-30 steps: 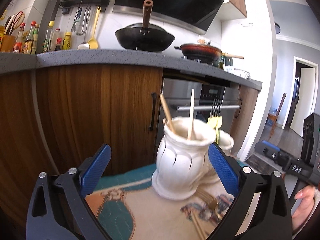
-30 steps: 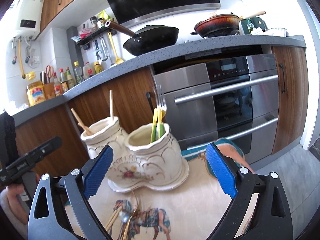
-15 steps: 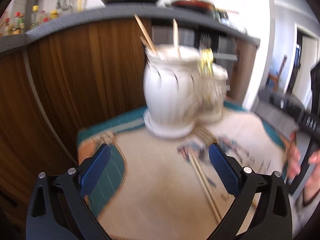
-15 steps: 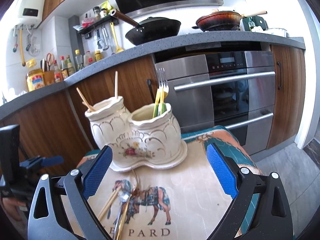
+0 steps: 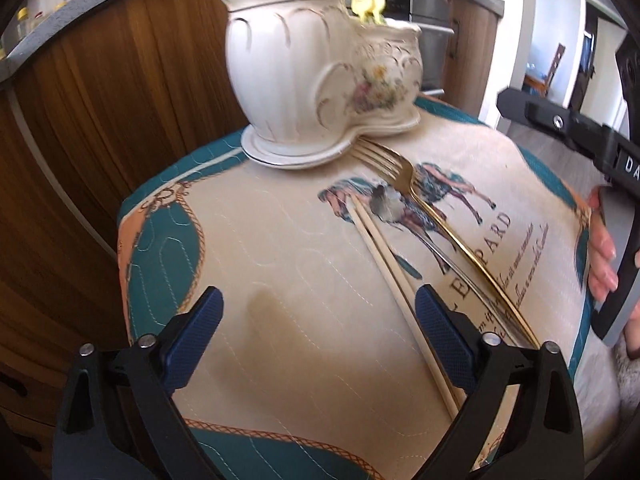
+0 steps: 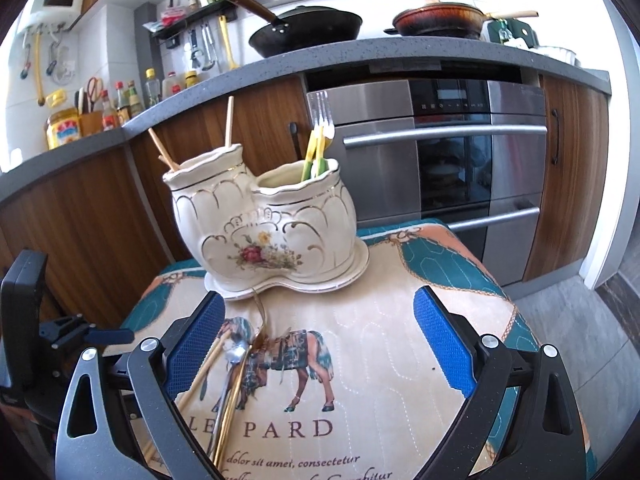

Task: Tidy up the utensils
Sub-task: 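Withdraw both open tools from the holder back to the loose utensils, then grasp another chopstick with left tool while right tool grasps the gold fork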

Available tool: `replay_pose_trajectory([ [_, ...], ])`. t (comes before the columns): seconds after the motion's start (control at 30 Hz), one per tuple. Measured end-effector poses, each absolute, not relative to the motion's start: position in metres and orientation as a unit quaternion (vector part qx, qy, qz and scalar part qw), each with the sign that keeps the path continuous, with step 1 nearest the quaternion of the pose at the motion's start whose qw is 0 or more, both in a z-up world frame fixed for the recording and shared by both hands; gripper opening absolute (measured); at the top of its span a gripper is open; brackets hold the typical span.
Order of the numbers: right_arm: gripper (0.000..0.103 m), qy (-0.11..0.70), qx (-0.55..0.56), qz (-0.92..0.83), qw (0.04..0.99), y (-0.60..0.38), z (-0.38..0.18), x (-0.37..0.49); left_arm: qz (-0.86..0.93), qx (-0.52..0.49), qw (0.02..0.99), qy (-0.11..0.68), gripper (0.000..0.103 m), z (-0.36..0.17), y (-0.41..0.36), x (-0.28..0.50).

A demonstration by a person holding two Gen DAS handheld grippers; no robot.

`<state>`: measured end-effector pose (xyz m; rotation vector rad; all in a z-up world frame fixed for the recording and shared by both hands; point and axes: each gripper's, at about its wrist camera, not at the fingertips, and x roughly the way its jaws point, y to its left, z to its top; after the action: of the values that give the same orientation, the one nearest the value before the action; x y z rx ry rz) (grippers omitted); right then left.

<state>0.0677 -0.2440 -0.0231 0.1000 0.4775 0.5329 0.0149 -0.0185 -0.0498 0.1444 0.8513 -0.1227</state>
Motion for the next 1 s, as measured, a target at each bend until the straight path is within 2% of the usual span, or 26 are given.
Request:
replay_pose_trajectory([
  [0.3,0.095,0.23,0.033,0.267,0.935,-0.238,-0.023,0.066,-0.081,0.088,0.894,0.431,0.076,-0.058,-0.028,0.014],
  [0.37,0.095,0.231,0.033,0.269,0.935,-0.238,-0.023,0.066,-0.087,0.087,0.894,0.43,0.069,-0.057,-0.03,0.014],
  [0.43,0.095,0.232,0.031,0.271,0.934,-0.237,-0.023,0.066,-0.105,0.079,0.892,0.432,0.05,-0.056,-0.03,0.013],
  [0.47,0.095,0.233,0.028,0.272,0.933,-0.236,-0.023,0.066,-0.107,0.079,0.892,0.432,0.045,-0.055,-0.03,0.012],
  [0.53,0.095,0.237,0.025,0.275,0.931,-0.234,-0.024,0.066,-0.105,0.08,0.892,0.432,0.028,-0.055,-0.027,0.012],
  [0.63,0.095,0.255,0.017,0.288,0.923,-0.229,-0.026,0.066,-0.102,0.076,0.891,0.435,0.013,-0.053,-0.022,0.013],
  [0.73,0.091,0.284,-0.004,0.303,0.91,-0.216,-0.031,0.066,-0.101,0.074,0.891,0.437,0.007,-0.052,-0.017,0.012],
  [0.8,0.081,0.307,-0.023,0.309,0.9,-0.205,-0.036,0.065,-0.101,0.078,0.89,0.437,0.007,-0.051,-0.017,0.012],
  [0.87,0.061,0.329,-0.039,0.312,0.891,-0.194,-0.041,0.065,-0.101,0.077,0.89,0.437,0.007,-0.049,-0.015,0.012],
  [0.9,0.058,0.34,-0.044,0.315,0.885,-0.189,-0.044,0.065,-0.102,0.076,0.891,0.437,0.007,-0.05,-0.013,0.012],
  [0.97,0.041,0.363,-0.054,0.323,0.873,-0.179,-0.051,0.065,-0.102,0.077,0.891,0.435,0.007,-0.05,-0.012,0.012],
  [1.0,0.038,0.368,-0.06,0.325,0.869,-0.175,-0.054,0.064,-0.102,0.077,0.891,0.435,0.007,-0.05,-0.012,0.012],
])
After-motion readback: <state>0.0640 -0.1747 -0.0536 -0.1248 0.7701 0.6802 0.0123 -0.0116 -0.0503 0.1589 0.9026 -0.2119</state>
